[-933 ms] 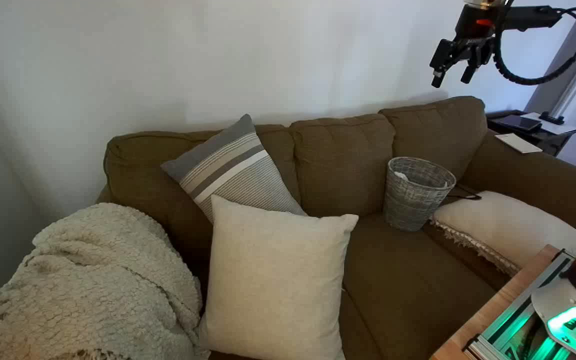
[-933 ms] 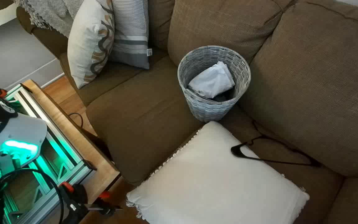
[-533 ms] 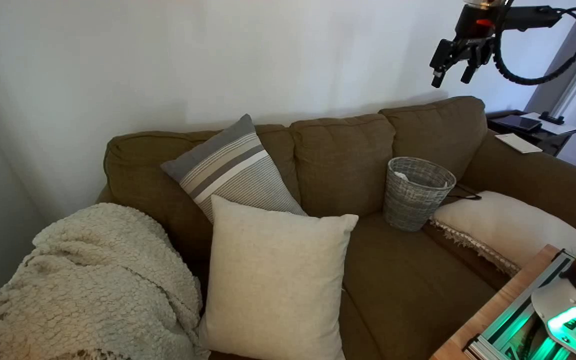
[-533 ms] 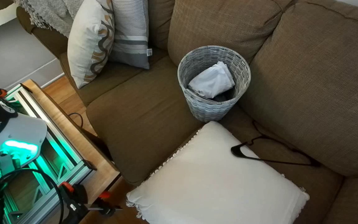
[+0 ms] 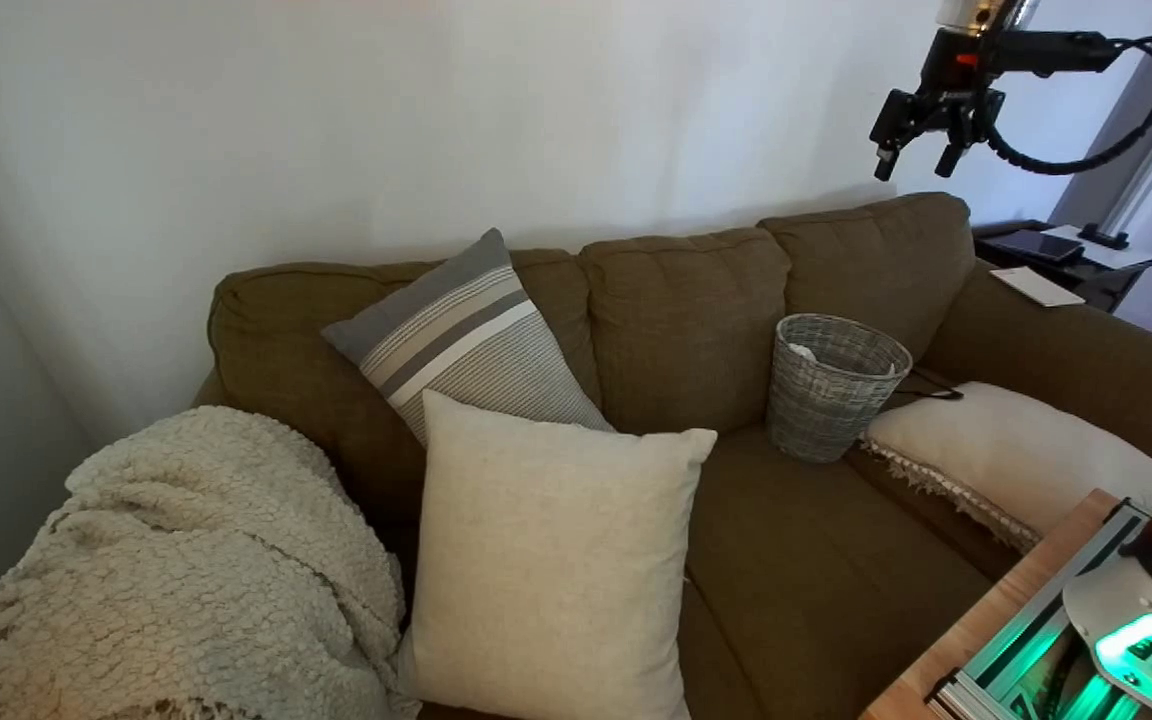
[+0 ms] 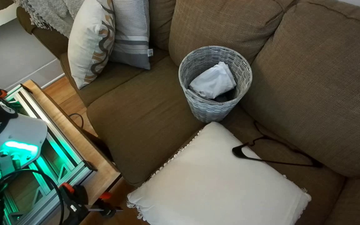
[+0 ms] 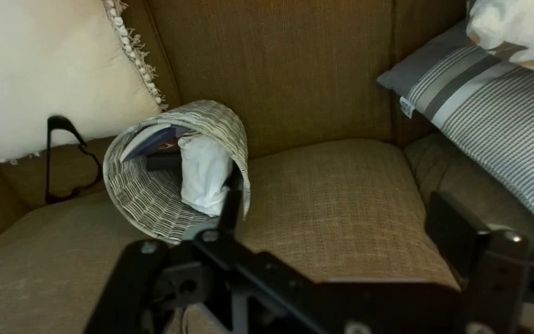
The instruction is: Put the hanger in the basket
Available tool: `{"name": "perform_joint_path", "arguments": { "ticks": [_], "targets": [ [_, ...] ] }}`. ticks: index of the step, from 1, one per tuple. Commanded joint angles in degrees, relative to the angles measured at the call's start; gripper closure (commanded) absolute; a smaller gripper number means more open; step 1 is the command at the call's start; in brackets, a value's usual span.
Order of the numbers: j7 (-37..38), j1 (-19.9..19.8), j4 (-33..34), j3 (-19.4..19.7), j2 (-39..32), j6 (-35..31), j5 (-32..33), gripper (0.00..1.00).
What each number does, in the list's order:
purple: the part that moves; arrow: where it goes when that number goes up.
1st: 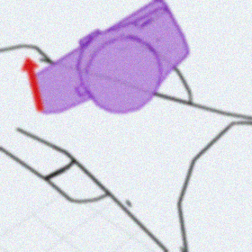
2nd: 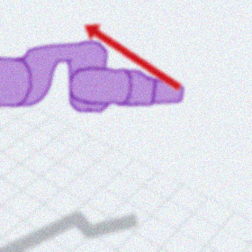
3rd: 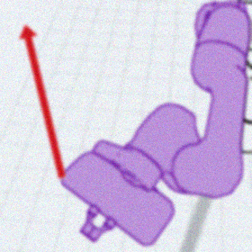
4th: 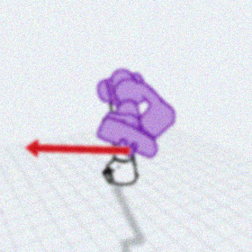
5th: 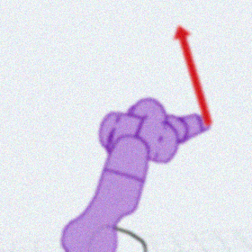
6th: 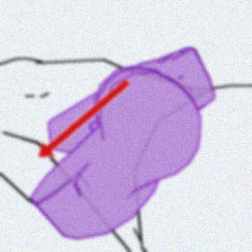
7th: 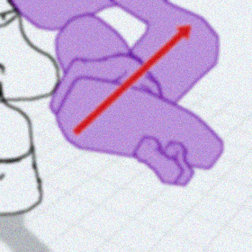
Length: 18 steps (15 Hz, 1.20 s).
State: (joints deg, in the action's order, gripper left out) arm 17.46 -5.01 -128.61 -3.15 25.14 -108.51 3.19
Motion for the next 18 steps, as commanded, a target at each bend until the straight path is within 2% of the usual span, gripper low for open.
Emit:
{"name": "perform_joint_path", "arguments": {
  "ticks": [1, 8, 13, 14, 16, 18],
  "targets": [
    [-1.9, -2.5, 1.9, 5.2, -6.0, -0.4, -1.2, 0.00],
    [-10.1, -9.1, 7.6, 15.8, -21.7, 0.3, 1.1, 0.00],
    [-13.4, -14.6, 19.7, 22.3, -36.7, 4.2, -1.4, 0.00],
    [-12.1, -13.2, 13.0, 21.2, -30.2, 0.7, 0.3, 0.00],
    [-12.7, -14.0, 14.7, 21.7, -32.7, 0.9, 0.2, 0.00],
    [-12.6, -13.5, 14.7, 21.3, -32.3, 0.9, 0.2, 0.00]
  ]
}}
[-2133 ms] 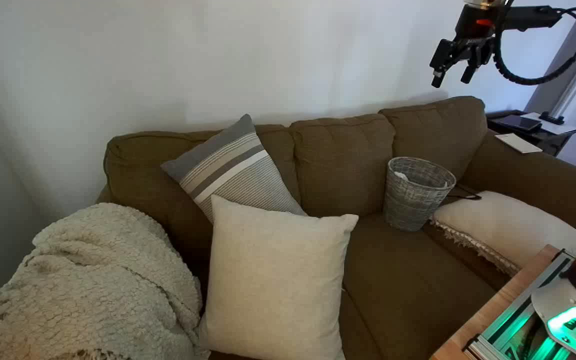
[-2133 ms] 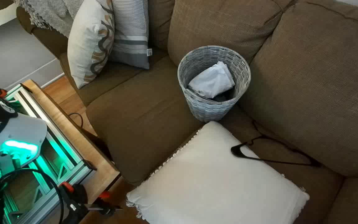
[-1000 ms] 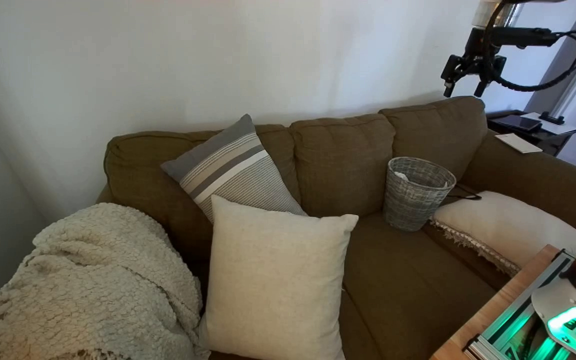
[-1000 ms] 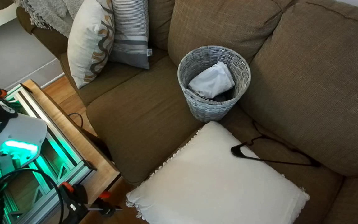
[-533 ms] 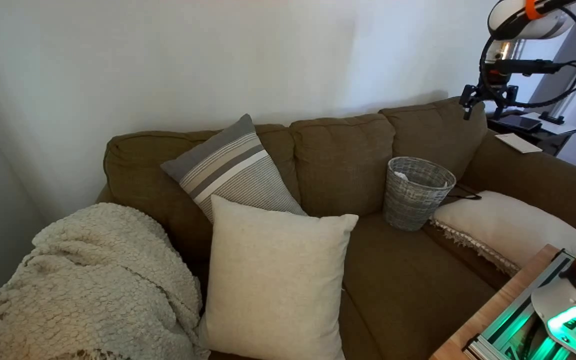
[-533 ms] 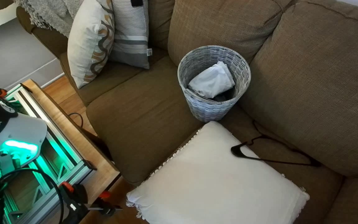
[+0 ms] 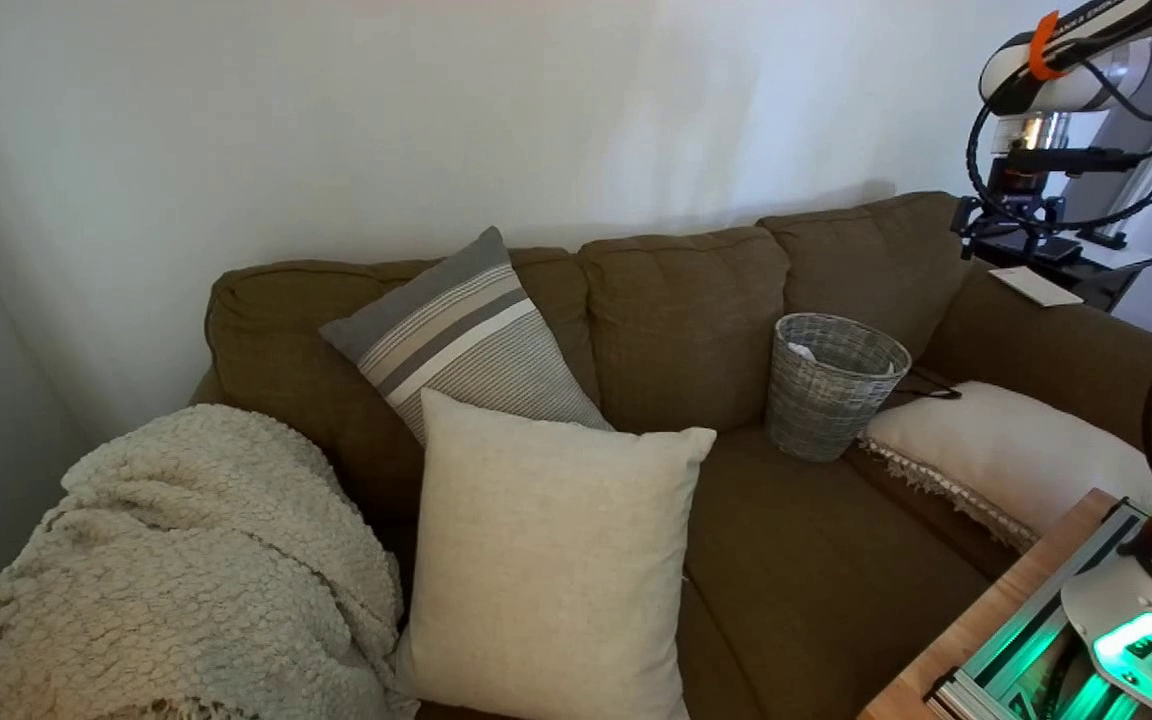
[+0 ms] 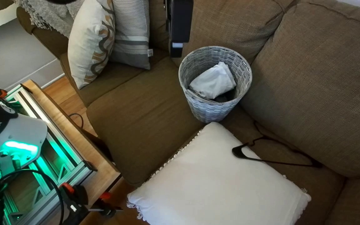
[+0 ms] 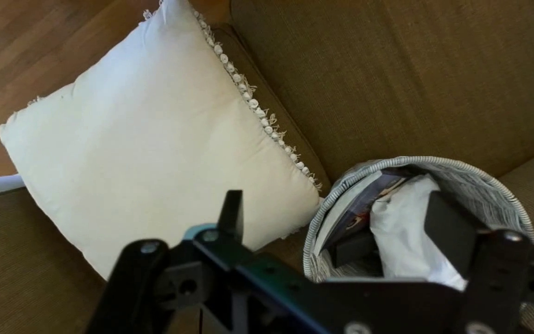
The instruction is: Put the hanger in the basket
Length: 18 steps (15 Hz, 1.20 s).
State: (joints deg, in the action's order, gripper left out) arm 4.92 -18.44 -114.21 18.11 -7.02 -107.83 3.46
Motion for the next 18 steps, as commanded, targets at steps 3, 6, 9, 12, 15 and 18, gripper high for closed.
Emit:
{"name": "perform_joint_path", "arguments": {
  "ticks": [3, 6, 9, 12, 15, 18],
  "targets": [
    [0.3, 0.4, -0.5, -0.2, -0.7, -1.4, 1.1, 0.00],
    [2.2, -2.0, 7.5, 1.2, -12.7, -0.4, -3.1, 0.00],
    [6.9, -4.1, 13.1, 2.0, -21.2, -2.3, -4.8, 0.00],
    [12.9, -5.7, 21.0, 2.9, -31.0, -10.1, -4.1, 0.00],
    [17.4, -6.5, 29.9, 4.2, -41.1, -19.9, -2.8, 0.00],
    [25.8, -5.9, 38.8, 7.7, -50.9, -22.3, -2.3, 0.00]
  ]
}}
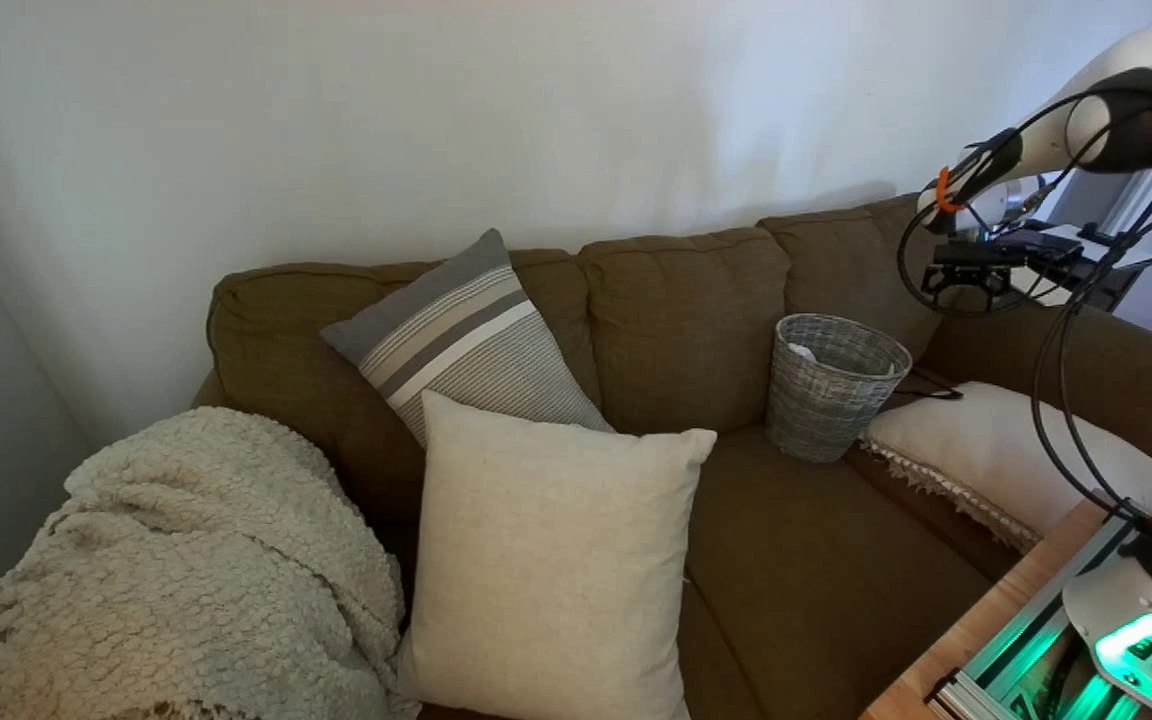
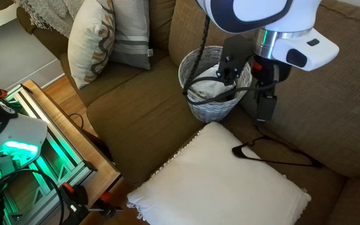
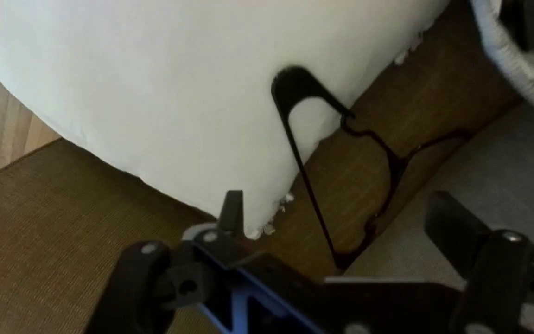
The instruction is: Put the hanger in the basket
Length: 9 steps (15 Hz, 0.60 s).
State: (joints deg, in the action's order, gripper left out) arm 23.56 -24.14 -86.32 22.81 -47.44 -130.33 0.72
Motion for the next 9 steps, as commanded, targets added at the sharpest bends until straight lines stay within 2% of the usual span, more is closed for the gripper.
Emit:
{"name": "perform_joint_path", "arguments": {
  "ticks": [1, 2, 5, 7, 9],
  "targets": [
    [2.3, 0.2, 3.2, 1.1, -3.4, -0.4, -0.3, 0.00],
    [3.0, 0.1, 5.1, 1.5, -5.6, -0.4, -0.3, 0.00],
    [3.0, 0.4, 5.3, 1.4, -5.5, -0.4, -0.3, 0.00],
    [4.6, 0.0, 8.0, 1.6, -9.1, 0.4, -0.4, 0.00],
    [2.9, -1.3, 9.2, 0.7, -12.6, -0.4, -0.5, 0.00]
  ]
}}
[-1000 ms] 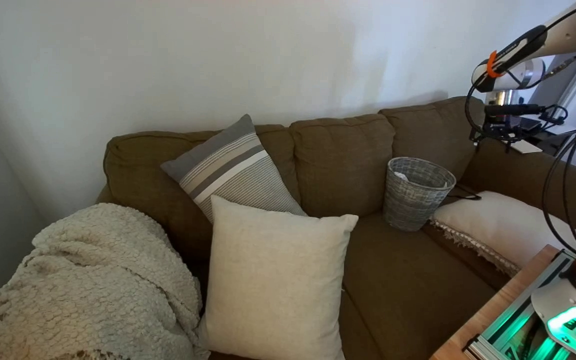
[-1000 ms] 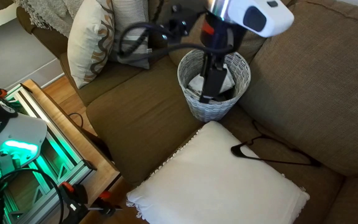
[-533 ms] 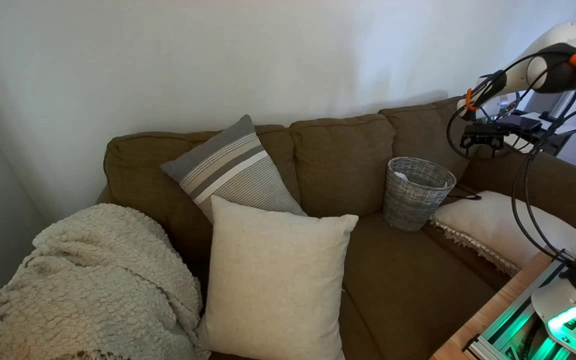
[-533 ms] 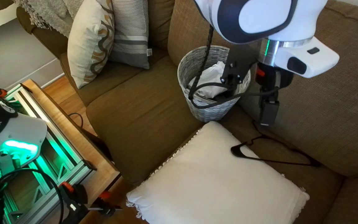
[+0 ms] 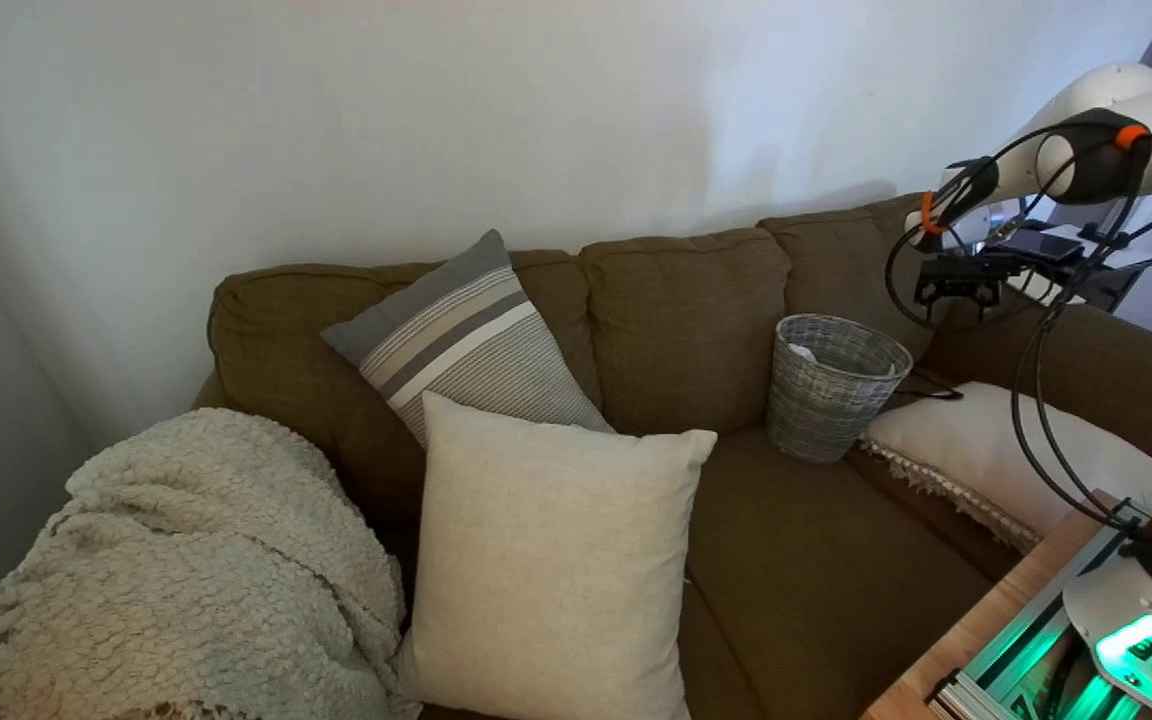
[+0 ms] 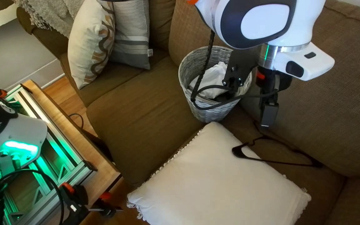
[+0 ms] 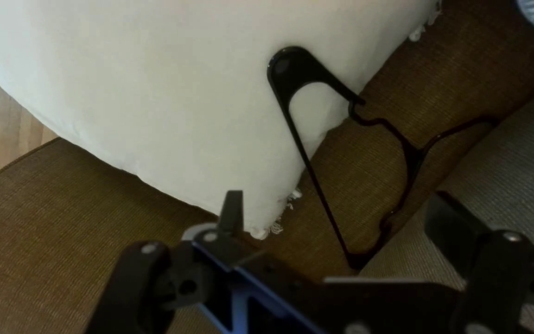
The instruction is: Put the hanger in the basket
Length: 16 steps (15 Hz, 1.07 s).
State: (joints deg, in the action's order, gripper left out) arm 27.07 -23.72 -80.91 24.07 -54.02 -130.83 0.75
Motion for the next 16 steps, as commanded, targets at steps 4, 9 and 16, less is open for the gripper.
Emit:
{"name": "perform_joint_path", "arguments": {
  "ticks": [4, 9, 16],
  "targets": [
    [-4.6, -6.1, 6.5, -2.2, -11.4, 0.8, -2.5, 0.00],
    [-6.0, -11.0, 12.3, -1.7, -14.7, 3.2, -3.7, 0.00],
    [-5.3, -13.4, 19.1, -5.1, -17.8, 9.1, -5.6, 0.00]
  ]
}}
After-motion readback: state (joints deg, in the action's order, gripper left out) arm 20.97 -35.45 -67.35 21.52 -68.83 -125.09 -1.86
